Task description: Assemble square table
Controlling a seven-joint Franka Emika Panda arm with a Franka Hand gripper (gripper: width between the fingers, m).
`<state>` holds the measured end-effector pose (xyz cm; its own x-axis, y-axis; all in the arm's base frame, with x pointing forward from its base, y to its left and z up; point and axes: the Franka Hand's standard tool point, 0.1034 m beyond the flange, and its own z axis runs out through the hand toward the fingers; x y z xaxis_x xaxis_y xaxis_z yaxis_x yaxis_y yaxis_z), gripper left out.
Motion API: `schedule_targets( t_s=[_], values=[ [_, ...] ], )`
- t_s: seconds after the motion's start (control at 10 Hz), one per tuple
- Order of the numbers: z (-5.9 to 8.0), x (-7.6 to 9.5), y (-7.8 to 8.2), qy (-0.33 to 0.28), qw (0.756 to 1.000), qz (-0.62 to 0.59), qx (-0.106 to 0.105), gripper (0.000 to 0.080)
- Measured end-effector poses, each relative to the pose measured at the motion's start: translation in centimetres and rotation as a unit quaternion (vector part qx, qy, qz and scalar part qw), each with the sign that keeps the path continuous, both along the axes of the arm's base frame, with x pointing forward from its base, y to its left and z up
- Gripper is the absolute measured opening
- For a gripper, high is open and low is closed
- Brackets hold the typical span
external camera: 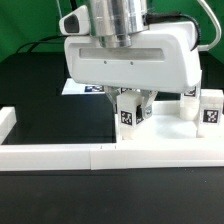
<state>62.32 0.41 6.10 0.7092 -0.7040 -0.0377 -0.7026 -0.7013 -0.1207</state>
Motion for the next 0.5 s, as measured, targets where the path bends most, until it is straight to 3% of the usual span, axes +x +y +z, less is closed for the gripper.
schedule_targets(
  t_s=[0.1,0.2,0.5],
  values=[
    [0.01,0.02,0.0,0.004,0.999,-0.037,0.003,0.0288],
    [0.05,0.1,-0.11,0.019,0.988,-0.153,0.015,0.0288],
    [-0.05,0.22,-0.2,0.059,0.91,-0.406,0.063,0.0288]
  ],
)
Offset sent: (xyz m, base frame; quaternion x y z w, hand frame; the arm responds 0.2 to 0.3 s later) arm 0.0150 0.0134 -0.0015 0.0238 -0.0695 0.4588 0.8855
